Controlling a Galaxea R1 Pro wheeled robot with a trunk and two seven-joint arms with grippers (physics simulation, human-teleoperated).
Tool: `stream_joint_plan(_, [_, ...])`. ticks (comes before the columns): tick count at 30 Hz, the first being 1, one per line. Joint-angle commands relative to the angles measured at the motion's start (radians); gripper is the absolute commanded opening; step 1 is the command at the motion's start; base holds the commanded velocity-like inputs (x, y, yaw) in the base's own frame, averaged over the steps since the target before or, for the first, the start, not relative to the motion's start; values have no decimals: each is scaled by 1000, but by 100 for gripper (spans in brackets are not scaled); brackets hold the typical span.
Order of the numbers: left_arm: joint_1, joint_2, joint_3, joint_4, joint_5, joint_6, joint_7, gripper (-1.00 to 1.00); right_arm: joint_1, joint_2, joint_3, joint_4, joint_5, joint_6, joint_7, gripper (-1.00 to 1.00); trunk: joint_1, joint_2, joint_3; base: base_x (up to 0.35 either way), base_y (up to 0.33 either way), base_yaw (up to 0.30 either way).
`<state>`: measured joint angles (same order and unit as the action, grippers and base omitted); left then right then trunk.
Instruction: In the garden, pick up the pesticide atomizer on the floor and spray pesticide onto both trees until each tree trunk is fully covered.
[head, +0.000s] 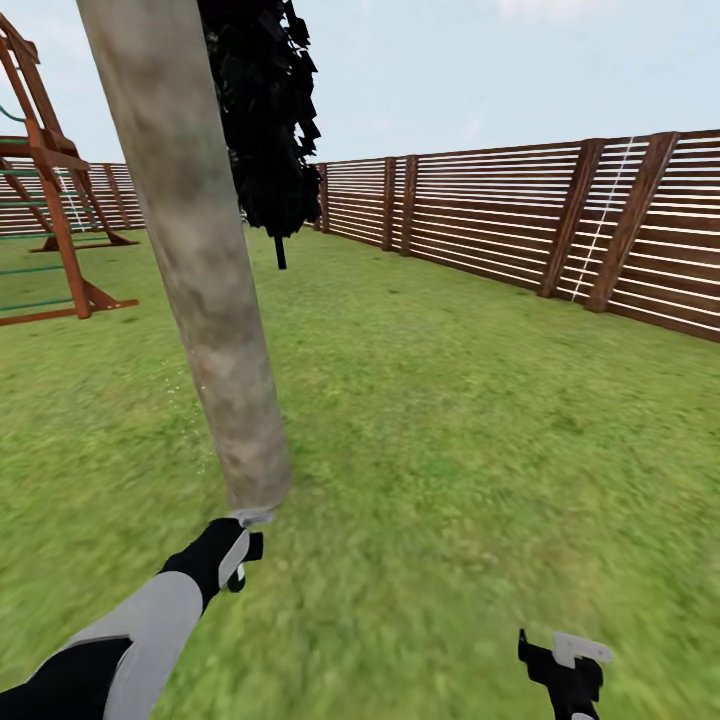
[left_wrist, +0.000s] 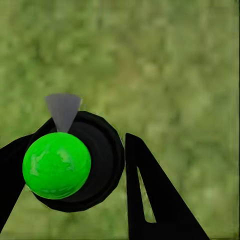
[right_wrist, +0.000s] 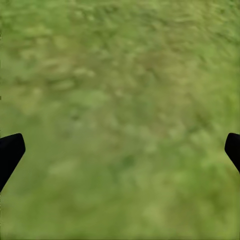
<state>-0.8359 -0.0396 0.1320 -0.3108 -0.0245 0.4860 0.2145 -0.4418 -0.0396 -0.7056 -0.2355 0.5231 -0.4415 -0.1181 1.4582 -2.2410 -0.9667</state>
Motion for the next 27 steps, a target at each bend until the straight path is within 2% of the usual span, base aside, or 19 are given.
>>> stream_joint_plan(1, [-2,-10,-2,-3,-8,7,0,-100,0,1,0,0,0,0,0,100,0,0,0,3,-2,0])
stream_joint_plan(3, [-15,-15,-4,-4,-8,43,-1,-100,0,2,0,1,0,0,0,100,0,0,0,1,-1,0])
stream_joint_plan(5, [-22,-10,-2,-11,-6,148,-5,-100,0,1,0,1,0,0,0,100,0,0,0,0,0,0])
stream_joint_plan(7, [-34,-2,-2,-19,-6,214,-50,-100,0,1,0,1,0,0,0,100,0,0,0,0,0,0])
stream_joint_plan(8, [-37,14,-3,-19,-7,226,-84,-100,0,1,0,1,0,0,0,100,0,0,0,0,0,0])
stream_joint_plan(10, [-30,87,-5,-15,-9,236,-155,-100,0,0,0,1,0,0,0,100,0,0,0,0,0,0])
stream_joint_plan(11, [-28,102,-8,-19,-12,236,-165,-100,0,1,0,1,0,0,0,100,0,0,0,0,0,0])
stream_joint_plan(13, [-27,104,-9,-22,-16,235,-169,-100,0,0,0,1,0,0,0,100,0,0,0,40,0,0])
stream_joint_plan(21, [-26,97,-6,-22,-16,235,-163,-100,0,0,0,1,0,0,-1,100,0,0,0,329,0,0])
stream_joint_plan(25, [-29,45,-6,-24,-17,236,-164,-100,0,0,0,1,0,0,-2,100,0,0,0,331,0,0])
stream_joint_plan(27, [-29,50,-9,-24,-17,237,-165,-100,0,0,0,1,0,0,-2,100,0,0,0,97,0,0])
